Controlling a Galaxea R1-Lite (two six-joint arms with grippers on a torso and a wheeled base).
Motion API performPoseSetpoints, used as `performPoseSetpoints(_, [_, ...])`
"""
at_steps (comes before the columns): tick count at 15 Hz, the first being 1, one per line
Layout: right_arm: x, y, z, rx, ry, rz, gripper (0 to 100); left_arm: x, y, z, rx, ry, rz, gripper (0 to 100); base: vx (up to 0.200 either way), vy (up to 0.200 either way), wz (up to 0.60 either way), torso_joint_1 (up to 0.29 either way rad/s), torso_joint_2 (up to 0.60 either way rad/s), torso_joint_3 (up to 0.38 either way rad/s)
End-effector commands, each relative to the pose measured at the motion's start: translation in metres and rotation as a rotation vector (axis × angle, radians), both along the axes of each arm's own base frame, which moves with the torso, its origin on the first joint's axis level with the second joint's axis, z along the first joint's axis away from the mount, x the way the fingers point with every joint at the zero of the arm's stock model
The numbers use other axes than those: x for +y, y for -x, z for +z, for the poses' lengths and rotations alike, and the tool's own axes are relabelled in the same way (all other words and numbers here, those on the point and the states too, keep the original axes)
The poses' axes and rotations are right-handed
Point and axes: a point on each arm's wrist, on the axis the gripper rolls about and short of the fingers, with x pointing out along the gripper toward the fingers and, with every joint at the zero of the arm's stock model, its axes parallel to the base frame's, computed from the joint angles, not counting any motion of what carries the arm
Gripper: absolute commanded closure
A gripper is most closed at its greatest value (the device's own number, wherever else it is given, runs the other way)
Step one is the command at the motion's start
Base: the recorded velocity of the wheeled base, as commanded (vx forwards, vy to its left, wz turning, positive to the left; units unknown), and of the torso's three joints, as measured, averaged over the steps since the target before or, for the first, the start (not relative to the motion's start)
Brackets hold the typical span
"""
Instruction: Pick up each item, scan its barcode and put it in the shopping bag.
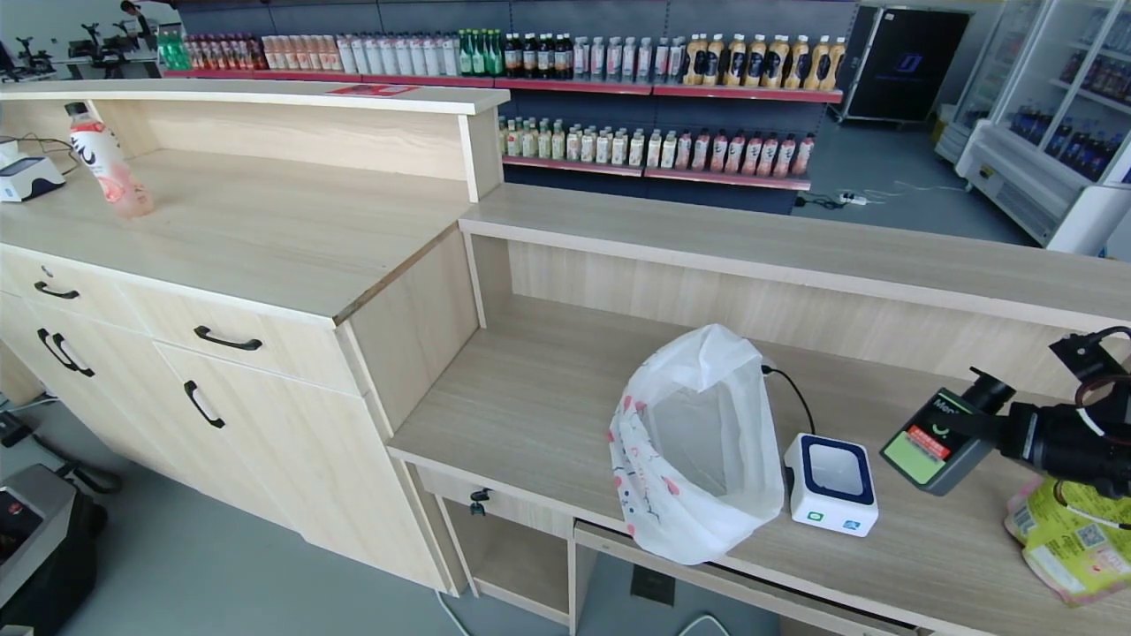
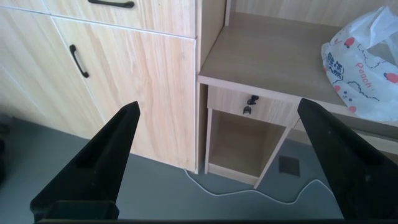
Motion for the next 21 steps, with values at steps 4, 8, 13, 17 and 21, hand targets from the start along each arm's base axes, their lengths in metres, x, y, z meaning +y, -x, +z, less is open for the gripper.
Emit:
performPoseSetpoints(4, [0.0,0.002,-0.008,0.042,0.012,0.021,100,0.0,0.0,0.0,0.001,0.0,0.0,0,0.0,0.0,0.0,0.0,0.0,0.0])
performPoseSetpoints(8, [0.002,0.008,-0.015,0.06,0.028,0.058,100,0.0,0.0,0.0,0.001,0.0,0.001,0,0.0,0.0,0.0,0.0,0.0,0.0])
performPoseSetpoints(13, [0.002,0.011,-0.023,0.065,0.067,0.085,100,0.0,0.0,0.0,0.001,0.0,0.0,0,0.0,0.0,0.0,0.0,0.0,0.0])
performPoseSetpoints(17, [0.0,0.01,-0.031,0.068,0.1,0.112,100,0.0,0.0,0.0,0.001,0.0,0.0,0,0.0,0.0,0.0,0.0,0.0,0.0])
performPoseSetpoints(21, [0.0,0.011,-0.039,0.092,0.107,0.131,100,0.0,0.0,0.0,0.001,0.0,0.001,0,0.0,0.0,0.0,0.0,0.0,0.0])
